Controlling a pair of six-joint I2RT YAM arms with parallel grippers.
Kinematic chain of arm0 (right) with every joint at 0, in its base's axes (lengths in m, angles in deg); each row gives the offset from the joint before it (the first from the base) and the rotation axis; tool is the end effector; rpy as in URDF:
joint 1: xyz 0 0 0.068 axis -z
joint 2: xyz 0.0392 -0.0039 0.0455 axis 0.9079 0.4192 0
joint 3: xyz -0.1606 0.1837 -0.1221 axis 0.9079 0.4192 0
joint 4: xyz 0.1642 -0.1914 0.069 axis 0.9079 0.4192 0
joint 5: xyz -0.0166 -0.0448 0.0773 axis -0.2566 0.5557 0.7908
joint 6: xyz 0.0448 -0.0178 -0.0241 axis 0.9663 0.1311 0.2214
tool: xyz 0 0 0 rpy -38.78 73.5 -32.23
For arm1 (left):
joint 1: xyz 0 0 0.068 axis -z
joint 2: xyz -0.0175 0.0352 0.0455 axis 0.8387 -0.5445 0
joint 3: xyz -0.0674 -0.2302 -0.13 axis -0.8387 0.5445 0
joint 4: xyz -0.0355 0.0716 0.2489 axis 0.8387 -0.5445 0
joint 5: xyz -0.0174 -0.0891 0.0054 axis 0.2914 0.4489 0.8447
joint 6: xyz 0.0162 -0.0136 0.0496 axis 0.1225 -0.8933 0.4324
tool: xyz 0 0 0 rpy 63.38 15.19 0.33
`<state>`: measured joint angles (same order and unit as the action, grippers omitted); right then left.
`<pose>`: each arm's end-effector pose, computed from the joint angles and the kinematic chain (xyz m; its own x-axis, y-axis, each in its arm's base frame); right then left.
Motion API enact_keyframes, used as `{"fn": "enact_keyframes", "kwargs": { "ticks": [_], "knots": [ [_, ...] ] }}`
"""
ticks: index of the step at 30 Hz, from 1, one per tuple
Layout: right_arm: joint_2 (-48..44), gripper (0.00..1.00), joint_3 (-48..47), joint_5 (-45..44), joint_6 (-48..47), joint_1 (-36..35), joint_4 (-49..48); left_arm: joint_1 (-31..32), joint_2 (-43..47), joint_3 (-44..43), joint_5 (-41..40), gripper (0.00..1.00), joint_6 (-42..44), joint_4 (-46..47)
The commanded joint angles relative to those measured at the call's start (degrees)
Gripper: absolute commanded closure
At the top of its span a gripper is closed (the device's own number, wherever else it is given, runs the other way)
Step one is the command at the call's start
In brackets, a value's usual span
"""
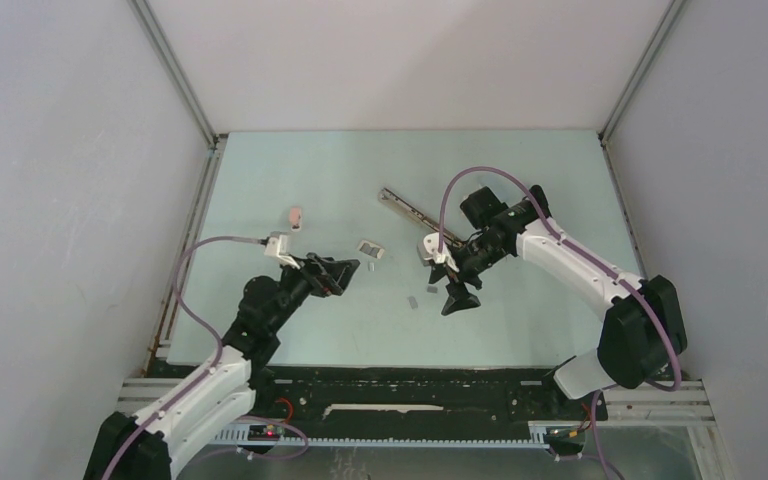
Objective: Unload the staples from the stapler
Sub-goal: Pick up the staple from the center of the board.
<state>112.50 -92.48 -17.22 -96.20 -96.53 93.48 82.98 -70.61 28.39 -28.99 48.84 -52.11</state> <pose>0.2178 0.1653 0.2651 0.1898 -0.5720 -0.7980 -0.9421 -0.3351 0.0161 0.1505 -0.0784 0.2013 -0.3759 -0.4901 -0.7865 0.3992 0.6802 -0.6147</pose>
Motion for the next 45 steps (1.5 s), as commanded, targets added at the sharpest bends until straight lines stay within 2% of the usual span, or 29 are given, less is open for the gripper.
{"fn": "enact_keyframes", "kwargs": {
  "ticks": [1, 14, 24, 40, 45],
  "knots": [
    [-2.2, 0.18, 0.2, 0.5, -2.0, -0.5, 0.0, -0.7, 4.8, 1.6, -1.5, 0.04, 0.7, -2.6],
    [-2.8, 0.18, 0.3, 0.7, -4.5, 0.4, 1.3, -1.2, 9.1, 1.8, -2.3, 0.03, 1.1, -5.6],
    [-3.6, 0.17, 0.3, 4.3, -9.7, 4.3, 4.3, -1.5, 12.4, 2.4, -3.2, 0.00, 0.8, -6.2],
    [-3.4, 0.17, 2.2, 3.4, -12.9, 5.8, 3.7, -1.7, 11.7, 2.7, -2.6, 0.00, 0.5, -5.2],
    [-3.2, 0.16, 3.4, 3.3, -16.7, 5.8, 3.7, -1.7, 11.0, 3.3, -2.3, 0.00, 0.1, -4.1]
  ]
}}
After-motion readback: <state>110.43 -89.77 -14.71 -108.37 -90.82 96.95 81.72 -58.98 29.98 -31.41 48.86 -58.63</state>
